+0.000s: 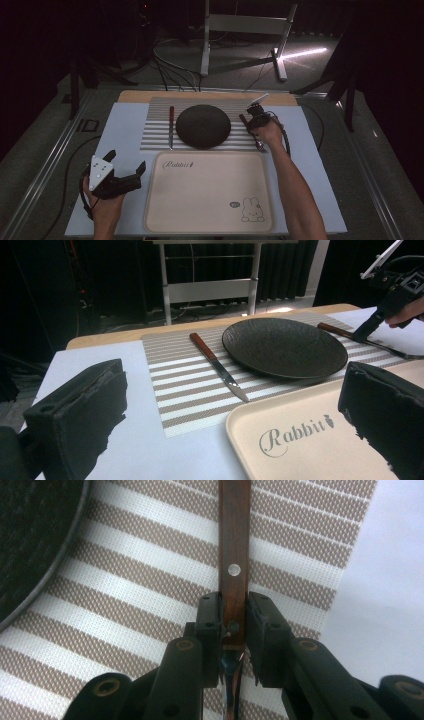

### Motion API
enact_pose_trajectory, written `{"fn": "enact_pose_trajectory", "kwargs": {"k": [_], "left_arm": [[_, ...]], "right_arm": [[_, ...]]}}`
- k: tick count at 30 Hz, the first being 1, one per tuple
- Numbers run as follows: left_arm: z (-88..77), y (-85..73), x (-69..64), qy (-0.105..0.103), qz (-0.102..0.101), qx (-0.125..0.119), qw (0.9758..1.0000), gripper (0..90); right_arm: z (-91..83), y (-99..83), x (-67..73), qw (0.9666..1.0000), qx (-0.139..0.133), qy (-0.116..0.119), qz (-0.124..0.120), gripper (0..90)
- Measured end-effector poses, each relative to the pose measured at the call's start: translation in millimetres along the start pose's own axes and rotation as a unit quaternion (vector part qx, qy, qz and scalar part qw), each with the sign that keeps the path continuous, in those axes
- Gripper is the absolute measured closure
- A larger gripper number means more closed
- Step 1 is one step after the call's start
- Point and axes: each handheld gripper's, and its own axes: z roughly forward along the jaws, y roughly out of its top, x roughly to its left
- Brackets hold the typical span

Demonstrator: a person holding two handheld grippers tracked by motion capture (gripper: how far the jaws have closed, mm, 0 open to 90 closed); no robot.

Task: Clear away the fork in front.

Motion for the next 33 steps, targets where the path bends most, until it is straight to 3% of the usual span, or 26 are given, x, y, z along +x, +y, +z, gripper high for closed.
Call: {"fn": "enact_pose_trajectory", "kwargs": {"k": [4, 5, 8, 16, 19, 21, 22, 24, 25, 28, 29, 33], "left_arm": [[0.5, -0.1, -0.9, 0.000, 0.003, 0.002, 1.0000, 0.0], [0.9, -0.2, -1.6, -0.002, 0.005, 0.003, 1.0000, 0.0], [1.1, 0.1, -1.8, -0.003, 0.006, 0.002, 1.0000, 0.0], [3.4, -0.1, -2.8, -0.004, 0.008, 0.006, 0.9999, 0.0], [4.9, -0.2, -4.7, -0.005, 0.012, 0.008, 0.9999, 0.0], [5.3, -0.2, -5.5, -0.006, 0.013, 0.009, 0.9999, 0.0], [5.3, -0.2, -5.5, -0.006, 0.013, 0.009, 0.9999, 0.0], [5.6, -0.2, -5.9, -0.007, 0.015, 0.010, 0.9998, 0.0], [5.8, -0.2, -6.1, -0.007, 0.016, 0.010, 0.9998, 0.0], [6.1, -0.3, -6.4, -0.007, 0.016, 0.010, 0.9998, 0.0], [6.8, -0.4, -7.3, -0.007, 0.017, 0.011, 0.9998, 0.0], [7.8, -0.4, -8.7, -0.009, 0.020, 0.013, 0.9997, 0.0]], "right_arm": [[-0.2, 0.0, 2.9, 0.9999, 0.006, -0.009, -0.013, 77.1], [-0.8, 0.5, 8.2, 0.9992, 0.015, -0.024, -0.030, 77.9], [-1.6, -1.5, 9.1, 0.9989, 0.015, -0.022, -0.039, 78.1], [-10.9, -14.5, 8.3, 0.9975, -0.053, -0.027, -0.039, 78.1], [-27.3, -21.2, 9.0, 0.9927, -0.107, -0.030, -0.047, 78.2], [-35.9, -24.8, 10.6, 0.9892, -0.133, -0.032, -0.052, 78.2], [-35.9, -24.8, 10.6, 0.9892, -0.133, -0.032, -0.052, 78.2], [-47.7, -31.5, 14.1, 0.9832, -0.167, -0.028, -0.069, 78.2], [-51.0, -34.2, 15.9, 0.9809, -0.177, -0.031, -0.074, 78.2], [-53.9, -36.9, 17.7, 0.9788, -0.187, -0.033, -0.078, 78.2], [-61.7, -43.7, 20.1, 0.9722, -0.215, -0.036, -0.085, 78.2], [-71.3, -51.0, 20.3, 0.9642, -0.251, -0.030, -0.081, 78.2]]}}
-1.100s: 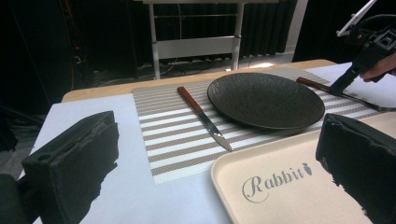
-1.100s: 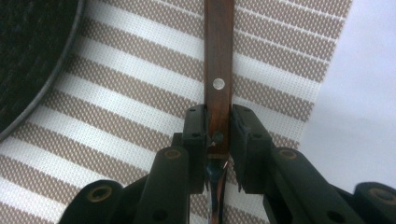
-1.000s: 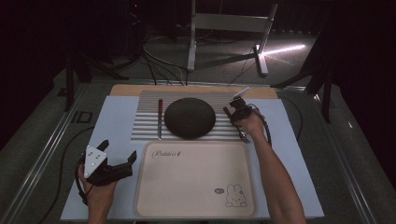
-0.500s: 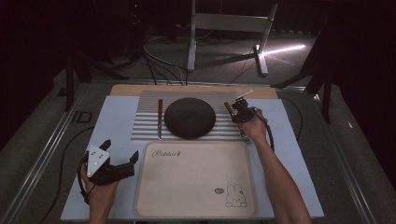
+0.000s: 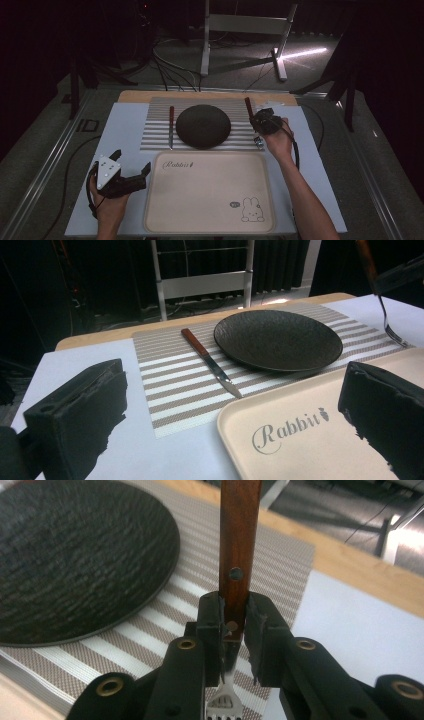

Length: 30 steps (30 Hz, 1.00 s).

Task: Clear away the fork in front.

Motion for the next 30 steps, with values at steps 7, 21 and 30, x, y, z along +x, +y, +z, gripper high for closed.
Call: {"fn": "enact_pose_trajectory", "kwargs": {"k": [7, 21, 30], "left_arm": [[1.6, -0.2, -1.5, -0.002, 0.003, 0.002, 1.0000, 0.0], [1.2, 0.2, -1.4, -0.002, 0.003, 0.002, 1.0000, 0.0], [1.6, 0.2, -2.2, -0.002, 0.003, 0.003, 1.0000, 0.0]], "right_arm": [[-11.0, -2.3, 3.1, 0.9995, -0.032, 0.007, -0.002, 78.2], [-25.3, -0.7, 13.7, 0.9979, -0.063, 0.015, -0.009, 78.2], [-30.1, -1.0, 16.6, 0.9972, -0.071, 0.019, -0.010, 78.2]]}}
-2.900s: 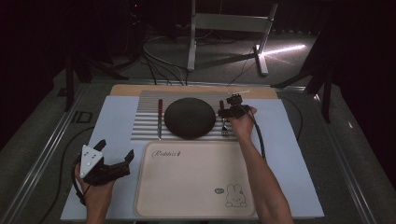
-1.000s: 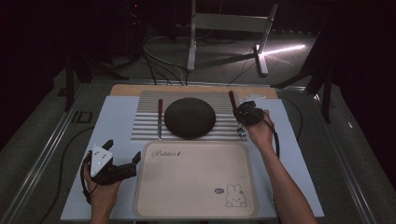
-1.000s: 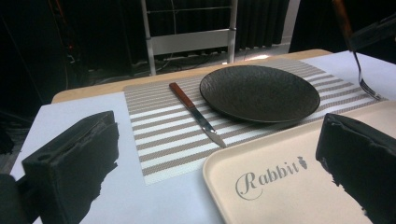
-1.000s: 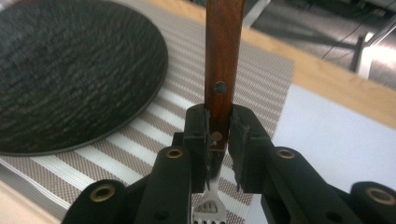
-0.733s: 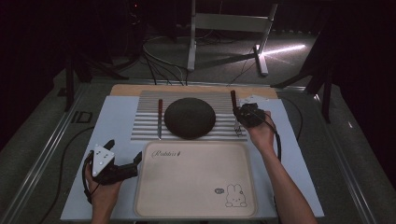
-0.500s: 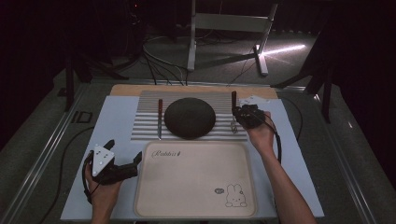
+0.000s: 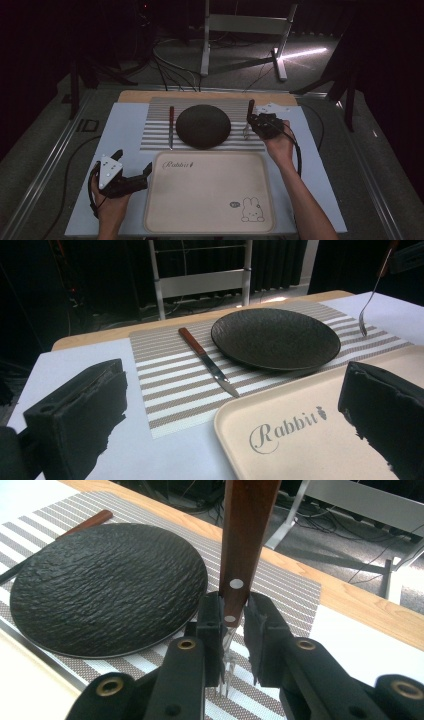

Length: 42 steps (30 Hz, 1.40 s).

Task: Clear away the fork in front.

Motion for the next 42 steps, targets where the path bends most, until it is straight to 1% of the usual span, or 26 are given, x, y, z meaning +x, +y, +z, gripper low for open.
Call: {"fn": "enact_pose_trajectory", "kwargs": {"k": [7, 14, 15, 17, 19, 20, 21, 22, 25, 27, 28, 30, 33, 35, 37, 38, 39, 42], "left_arm": [[1.6, 1.2, -2.4, -0.006, -0.001, -0.003, 1.0000, 0.0], [4.8, 7.7, -8.9, -0.014, 0.003, -0.008, 0.9999, 0.0], [5.7, 10.9, -12.0, -0.022, 0.007, -0.011, 0.9997, 0.0], [6.8, 14.9, -15.1, -0.028, 0.012, -0.011, 0.9995, 0.0], [8.0, 19.1, -17.8, -0.038, 0.013, -0.019, 0.9990, 0.0], [8.0, 19.1, -17.8, -0.038, 0.013, -0.019, 0.9990, 0.0], [9.9, 23.6, -20.1, -0.047, 0.010, -0.024, 0.9985, 0.0], [11.1, 25.7, -21.0, -0.051, 0.008, -0.028, 0.9982, 0.0], [16.8, 33.2, -24.3, -0.057, 0.002, -0.032, 0.9979, 0.0], [21.4, 39.3, -26.7, -0.063, -0.007, -0.027, 0.9976, 0.0], [23.7, 42.4, -28.1, -0.064, -0.008, -0.023, 0.9976, 0.0], [28.8, 48.7, -32.3, -0.062, -0.005, -0.016, 0.9979, 0.0], [36.5, 57.6, -38.9, -0.069, -0.001, -0.006, 0.9976, 1.0], [41.2, 63.2, -43.9, -0.076, 0.001, -0.005, 0.9971, 1.1], [45.2, 68.7, -49.2, -0.083, 0.001, -0.008, 0.9965, 1.3], [45.2, 68.7, -49.2, -0.083, 0.001, -0.008, 0.9965, 1.3], [48.9, 74.5, -54.2, -0.094, 0.003, -0.012, 0.9955, 1.3], [55.3, 83.5, -63.0, -0.105, 0.003, -0.017, 0.9943, 1.8]], "right_arm": [[-6.5, -2.1, 4.6, 0.9999, -0.010, 0.002, -0.004, 78.2], [-13.9, -0.3, 6.7, 0.9998, -0.019, 0.008, -0.006, 78.1], [-14.9, -0.3, 7.4, 0.9997, -0.022, 0.009, -0.005, 78.1], [-16.6, -0.6, 8.7, 0.9996, -0.025, 0.014, -0.003, 78.1], [-18.4, -1.2, 9.9, 0.9995, -0.028, 0.017, -0.005, 78.1], [-19.7, -1.5, 10.5, 0.9993, -0.031, 0.021, -0.004, 78.1], [-21.2, -1.6, 11.1, 0.9992, -0.032, 0.023, -0.003, 78.1], [-22.9, -1.6, 11.8, 0.9991, -0.034, 0.025, -0.003, 78.1], [-28.5, -1.4, 14.8, 0.9988, -0.040, 0.029, -0.005, 78.1], [-32.4, -0.9, 17.1, 0.9985, -0.043, 0.034, -0.006, 78.1], [-34.3, -0.6, 18.6, 0.9983, -0.046, 0.037, -0.007, 78.1], [-37.8, 0.2, 21.7, 0.9978, -0.050, 0.042, -0.011, 78.1], [-42.8, 1.6, 27.2, 0.9971, -0.054, 0.052, -0.012, 78.1], [-45.8, 2.7, 31.0, 0.9964, -0.059, 0.060, -0.012, 78.1], [-48.9, 3.7, 34.8, 0.9957, -0.064, 0.065, -0.013, 78.1], [-50.3, 4.1, 36.7, 0.9953, -0.066, 0.070, -0.014, 78.1], [-51.6, 4.4, 38.5, 0.9948, -0.068, 0.075, -0.013, 78.1], [-55.0, 4.5, 44.7, 0.9939, -0.071, 0.082, -0.015, 78.1]]}}
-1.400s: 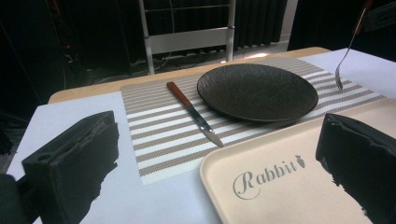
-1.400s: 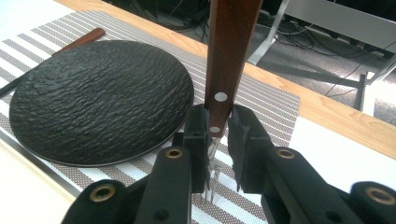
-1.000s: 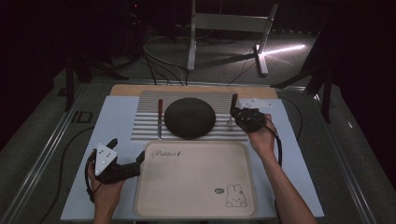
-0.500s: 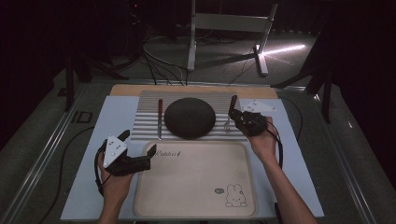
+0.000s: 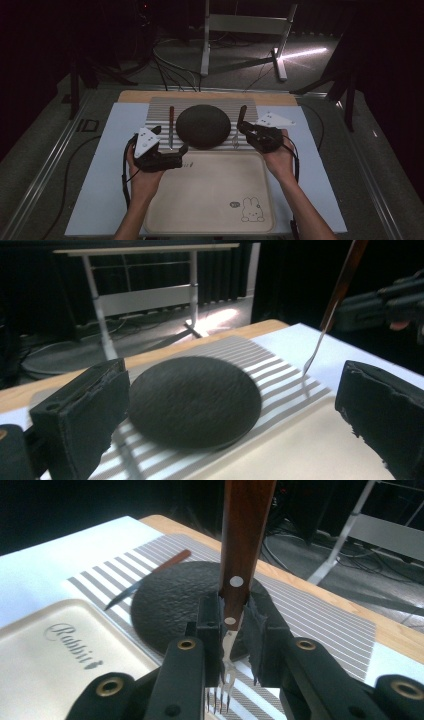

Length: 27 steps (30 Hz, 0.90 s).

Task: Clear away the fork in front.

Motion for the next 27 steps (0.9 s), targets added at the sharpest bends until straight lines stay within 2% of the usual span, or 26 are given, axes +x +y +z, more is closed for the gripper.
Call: {"fn": "enact_pose_trajectory", "kwargs": {"k": [8, 11, 14, 19, 24, 27], "left_arm": [[24.5, 22.2, -20.8, -0.030, 0.019, 0.002, 0.9994, 4.0], [33.4, 29.7, -28.6, -0.037, 0.022, 0.003, 0.9991, 8.3], [42.8, 35.6, -34.9, -0.054, 0.019, -0.001, 0.9984, 18.0], [54.8, 41.0, -45.9, -0.073, 0.013, -0.006, 0.9973, 25.7], [66.6, 43.6, -54.9, -0.093, 0.014, -0.005, 0.9956, 43.6], [71.5, 43.6, -55.8, -0.096, 0.011, 0.002, 0.9954, 55.2]], "right_arm": [[-2.6, 1.1, 15.5, 0.9998, -0.003, 0.018, -0.006, 78.1], [-3.2, 2.0, 21.6, 0.9996, -0.005, 0.026, -0.009, 78.1], [-3.6, 3.6, 27.7, 0.9994, -0.007, 0.032, -0.013, 78.1], [-2.0, 5.6, 34.4, 0.9991, -0.013, 0.039, -0.013, 78.1], [-0.2, 7.3, 40.9, 0.9986, -0.015, 0.049, -0.013, 78.1], [0.1, 7.9, 42.8, 0.9984, -0.017, 0.053, -0.013, 78.1]]}}
